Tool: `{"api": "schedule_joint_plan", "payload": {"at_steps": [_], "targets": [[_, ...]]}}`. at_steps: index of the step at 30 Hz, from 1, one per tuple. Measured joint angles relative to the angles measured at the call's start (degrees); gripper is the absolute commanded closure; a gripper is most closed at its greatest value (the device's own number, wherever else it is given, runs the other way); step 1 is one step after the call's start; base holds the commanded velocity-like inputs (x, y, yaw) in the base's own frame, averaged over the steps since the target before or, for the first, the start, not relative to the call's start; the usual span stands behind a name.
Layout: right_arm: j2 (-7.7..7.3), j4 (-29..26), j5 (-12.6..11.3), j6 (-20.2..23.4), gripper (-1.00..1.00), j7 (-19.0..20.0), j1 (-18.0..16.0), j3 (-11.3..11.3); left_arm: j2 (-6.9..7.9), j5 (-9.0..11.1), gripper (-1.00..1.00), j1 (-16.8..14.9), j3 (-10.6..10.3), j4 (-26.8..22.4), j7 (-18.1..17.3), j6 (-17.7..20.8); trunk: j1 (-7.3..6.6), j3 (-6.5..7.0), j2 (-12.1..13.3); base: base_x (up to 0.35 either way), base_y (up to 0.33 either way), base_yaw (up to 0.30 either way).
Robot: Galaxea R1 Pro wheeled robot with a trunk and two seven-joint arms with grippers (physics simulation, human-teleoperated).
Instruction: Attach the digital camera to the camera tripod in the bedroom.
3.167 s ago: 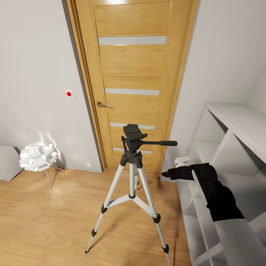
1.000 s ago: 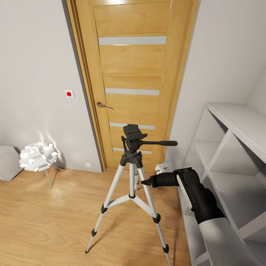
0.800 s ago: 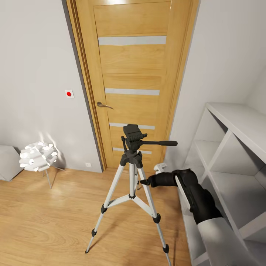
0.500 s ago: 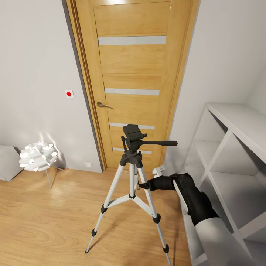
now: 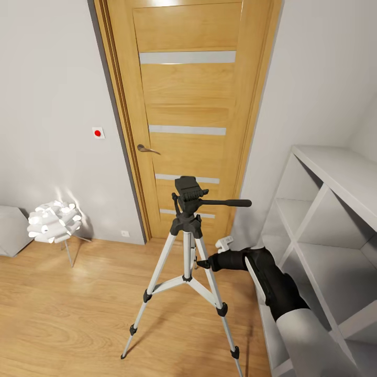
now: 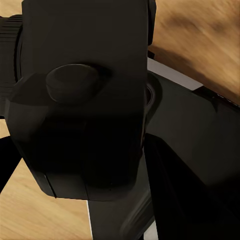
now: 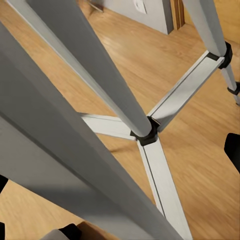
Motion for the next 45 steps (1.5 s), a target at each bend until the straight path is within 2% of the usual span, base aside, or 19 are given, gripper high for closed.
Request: {"api": "schedule_joint_plan", "payload": {"at_steps": [13,14,17,21,23,40,44,45], "targets": [[0.06,0.1,-0.2,-0.1,-1.0,0.0,0.0,0.0,-0.01,0.0,1.0,0.0,0.0,0.0,0.0,0.0,0.0,0.0,0.0,0.0,0.0,0.0],[0.04,0.1,-0.2,-0.1,1.0,0.0,0.0,0.0,-0.02,0.0,1.0,0.0,0.0,0.0,0.0,0.0,0.0,0.0,0.0,0.0,0.0,0.0],[0.0,0.1,-0.4,0.1,1.0,0.1,0.0,0.0,-0.02,0.0,1.0,0.0,0.0,0.0,0.0,0.0,0.0,0.0,0.0,0.0,0.0,0.0],[-0.03,0.1,0.6,-0.3,1.0,0.1,0.0,-0.1,-0.03,0.0,1.0,0.0,0.0,0.0,0.0,0.0,0.0,0.0,0.0,0.0,0.0,0.0],[-0.03,0.1,-0.1,-0.1,1.0,0.1,0.0,-0.1,-0.02,0.0,1.0,0.0,0.0,0.0,0.0,0.0,0.0,0.0,0.0,0.0,0.0,0.0],[0.0,0.1,-0.1,-0.2,1.0,0.1,0.0,-0.1,-0.03,0.0,1.0,0.0,0.0,0.0,0.0,0.0,0.0,0.0,0.0,0.0,0.0,0.0],[1.32,0.0,0.3,-0.4,1.0,-0.2,0.0,-0.1,-0.03,0.0,1.0,0.0,0.0,0.0,0.0,0.0,0.0,0.0,0.0,0.0,0.0,0.0],[1.61,-0.2,-0.5,-0.1,1.0,-0.3,0.0,-0.1,-0.04,0.0,1.0,0.0,0.0,0.0,0.0,0.0,0.0,0.0,0.0,0.0,0.0,0.0]]}}
